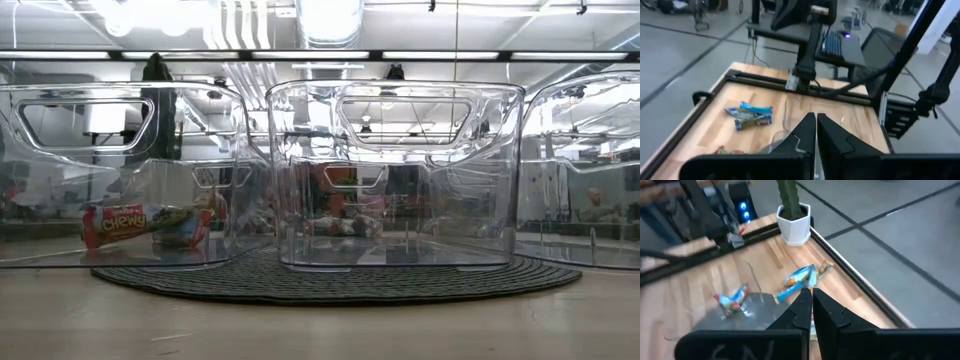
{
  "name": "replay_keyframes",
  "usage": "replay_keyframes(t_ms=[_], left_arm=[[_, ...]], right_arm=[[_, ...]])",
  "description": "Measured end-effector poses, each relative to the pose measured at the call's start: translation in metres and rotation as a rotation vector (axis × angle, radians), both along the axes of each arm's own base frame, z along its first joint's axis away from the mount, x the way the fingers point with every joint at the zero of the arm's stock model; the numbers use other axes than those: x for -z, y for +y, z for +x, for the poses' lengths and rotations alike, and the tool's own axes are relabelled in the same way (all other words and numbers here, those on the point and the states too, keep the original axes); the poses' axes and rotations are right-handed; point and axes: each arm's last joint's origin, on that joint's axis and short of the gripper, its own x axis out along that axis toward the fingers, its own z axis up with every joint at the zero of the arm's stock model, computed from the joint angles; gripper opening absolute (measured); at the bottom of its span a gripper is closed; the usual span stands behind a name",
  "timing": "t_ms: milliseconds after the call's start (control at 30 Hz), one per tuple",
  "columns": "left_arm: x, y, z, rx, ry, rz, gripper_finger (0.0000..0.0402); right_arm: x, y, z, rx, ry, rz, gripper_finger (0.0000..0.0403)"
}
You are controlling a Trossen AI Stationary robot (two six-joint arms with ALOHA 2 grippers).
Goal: Pick and place Granola Bars by type
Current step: Put the red granola bar into the left transparent bin
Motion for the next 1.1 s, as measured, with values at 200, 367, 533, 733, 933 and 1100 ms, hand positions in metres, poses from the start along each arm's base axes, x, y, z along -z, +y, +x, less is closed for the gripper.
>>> replay_keyframes(t_ms=[200, 367, 533, 733, 933, 1100], left_arm=[[-0.001, 0.0, -0.009, -0.007, -0.007, 0.004, 0.0], [-0.001, 0.001, -0.008, -0.031, -0.003, 0.01, 0.0], [0.001, 0.001, -0.007, -0.055, 0.007, 0.02, 0.0], [0.001, 0.002, -0.007, -0.083, 0.008, 0.025, 0.0], [0.001, 0.004, -0.009, -0.131, 0.018, 0.035, 0.0], [0.001, 0.003, -0.017, -0.132, 0.031, 0.071, 0.0]], right_arm=[[-0.016, -0.023, 0.012, -0.118, 0.065, -0.01, 0.0008], [-0.018, -0.05, 0.017, -0.035, 0.114, 0.078, 0.0008], [-0.01, -0.074, 0.03, 0.041, 0.159, 0.153, 0.0008], [0.012, -0.093, 0.061, 0.139, 0.209, 0.289, 0.0008], [0.043, -0.11, 0.092, 0.297, 0.245, 0.46, 0.0008], [0.07, -0.118, 0.106, 0.445, 0.291, 0.53, 0.001]])
